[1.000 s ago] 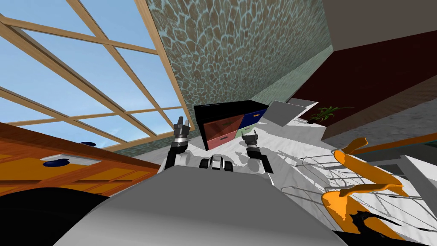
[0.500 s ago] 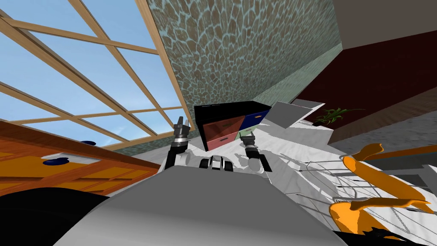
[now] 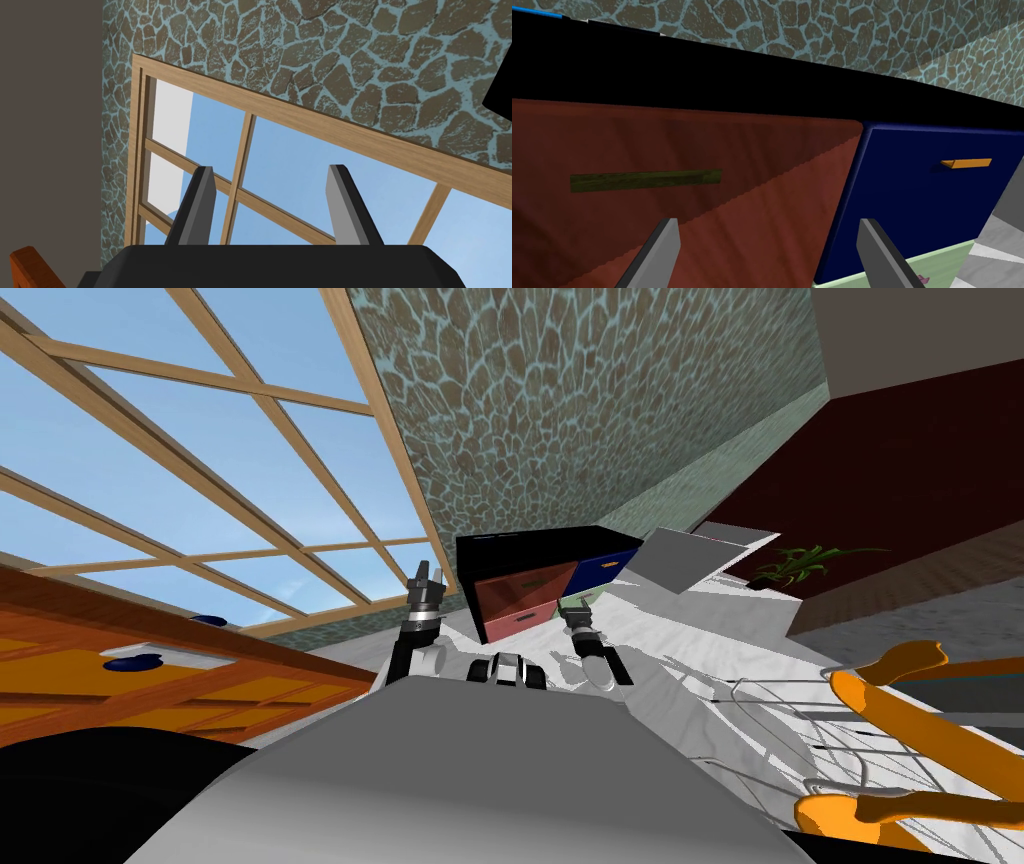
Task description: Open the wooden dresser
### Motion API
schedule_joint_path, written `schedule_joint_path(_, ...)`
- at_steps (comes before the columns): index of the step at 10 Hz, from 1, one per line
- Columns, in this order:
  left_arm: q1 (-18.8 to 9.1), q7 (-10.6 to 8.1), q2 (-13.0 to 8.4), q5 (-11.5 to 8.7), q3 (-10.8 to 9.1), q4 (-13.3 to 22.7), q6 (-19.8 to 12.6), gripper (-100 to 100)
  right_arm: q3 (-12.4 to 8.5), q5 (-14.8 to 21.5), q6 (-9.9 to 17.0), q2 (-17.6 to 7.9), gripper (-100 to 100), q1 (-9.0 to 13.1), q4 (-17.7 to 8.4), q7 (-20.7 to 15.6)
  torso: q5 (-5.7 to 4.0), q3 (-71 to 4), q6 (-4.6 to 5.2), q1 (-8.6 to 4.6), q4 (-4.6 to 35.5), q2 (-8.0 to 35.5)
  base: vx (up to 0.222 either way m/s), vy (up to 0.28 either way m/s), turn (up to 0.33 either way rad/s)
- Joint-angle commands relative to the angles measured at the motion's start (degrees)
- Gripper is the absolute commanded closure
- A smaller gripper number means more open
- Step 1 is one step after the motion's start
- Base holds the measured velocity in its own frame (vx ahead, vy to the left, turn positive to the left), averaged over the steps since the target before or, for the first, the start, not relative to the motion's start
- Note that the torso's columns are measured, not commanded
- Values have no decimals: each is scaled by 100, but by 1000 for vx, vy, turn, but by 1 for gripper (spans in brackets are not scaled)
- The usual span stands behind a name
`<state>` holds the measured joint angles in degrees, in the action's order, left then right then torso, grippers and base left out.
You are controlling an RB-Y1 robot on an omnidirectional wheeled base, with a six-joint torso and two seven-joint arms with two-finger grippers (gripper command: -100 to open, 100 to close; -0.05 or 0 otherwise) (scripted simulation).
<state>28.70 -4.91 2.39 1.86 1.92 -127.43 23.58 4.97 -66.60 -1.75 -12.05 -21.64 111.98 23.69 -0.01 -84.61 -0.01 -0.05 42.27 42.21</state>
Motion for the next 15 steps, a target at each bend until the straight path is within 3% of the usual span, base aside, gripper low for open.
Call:
schedule_joint_path(1,0,0,0,0,0,0,0,0,48,-349,49,-79,-100,-8,-55,114,0,2,2,1,0,5,22,-17,1)
schedule_joint_path(6,0,0,0,0,0,0,0,0,20,-1265,512,-114,-100,125,-428,542,0,1,3,2,0,4,44,-25,89)
schedule_joint_path(8,0,0,0,0,0,0,0,0,20,-1486,512,-114,-100,125,-428,542,2,4,2,7,2,9,31,-18,24)
schedule_joint_path(11,0,0,0,0,0,0,0,0,-24,-1976,772,-115,-100,205,-679,806,1,5,2,4,2,9,29,-16,97)
schedule_joint_path(15,0,0,0,0,0,0,0,0,-53,-2447,888,-106,-100,242,-804,931,1,6,-1,6,3,9,27,-13,50)
